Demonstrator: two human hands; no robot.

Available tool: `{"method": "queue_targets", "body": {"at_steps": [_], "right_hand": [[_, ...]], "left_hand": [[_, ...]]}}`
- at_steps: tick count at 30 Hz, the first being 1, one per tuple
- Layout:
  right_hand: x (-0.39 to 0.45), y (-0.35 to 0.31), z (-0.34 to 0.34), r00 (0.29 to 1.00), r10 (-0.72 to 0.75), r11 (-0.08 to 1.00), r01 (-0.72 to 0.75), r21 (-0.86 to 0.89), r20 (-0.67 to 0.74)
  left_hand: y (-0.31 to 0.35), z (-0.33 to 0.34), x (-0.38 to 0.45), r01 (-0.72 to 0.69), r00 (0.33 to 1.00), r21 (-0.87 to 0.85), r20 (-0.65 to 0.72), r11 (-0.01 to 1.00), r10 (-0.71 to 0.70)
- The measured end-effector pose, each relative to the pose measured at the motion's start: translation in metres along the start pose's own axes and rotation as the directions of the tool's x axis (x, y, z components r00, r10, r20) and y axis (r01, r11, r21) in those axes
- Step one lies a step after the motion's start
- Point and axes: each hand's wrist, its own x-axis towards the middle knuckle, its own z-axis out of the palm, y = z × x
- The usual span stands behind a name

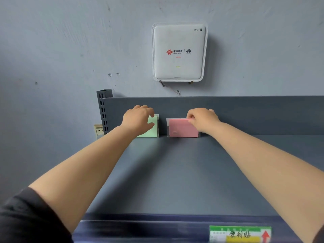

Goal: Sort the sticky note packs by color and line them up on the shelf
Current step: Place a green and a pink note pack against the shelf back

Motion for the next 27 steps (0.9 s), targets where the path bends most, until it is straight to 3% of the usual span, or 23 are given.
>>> {"method": "queue_targets", "body": {"at_steps": [3, 8, 15, 23, 27], "right_hand": [[0.006, 0.007, -0.007, 0.999, 0.042, 0.987, -0.045, 0.156, 0.023], [0.009, 0.015, 0.004, 0.998, 0.048, 0.976, -0.054, 0.210, 0.038], [0.013, 0.012, 0.014, 0.984, -0.125, 0.986, 0.108, -0.130, -0.127], [0.014, 0.009, 0.019, 0.973, -0.125, 0.989, 0.108, -0.097, -0.196], [0.018, 0.012, 0.016, 0.991, -0.082, 0.997, 0.083, 0.004, -0.108]], "left_hand": [[0.015, 0.003, 0.005, -0.009, 1.000, -0.060, 0.009, 0.998, 0.009], [0.042, 0.016, 0.018, -0.057, 0.997, -0.060, 0.044, 0.997, 0.060], [0.052, 0.033, 0.029, -0.097, 0.994, 0.068, 0.046, 0.993, 0.094], [0.047, 0.034, 0.034, -0.098, 0.995, 0.065, 0.017, 0.993, 0.097], [0.050, 0.033, 0.036, -0.073, 0.997, 0.025, -0.021, 0.997, 0.074]]}}
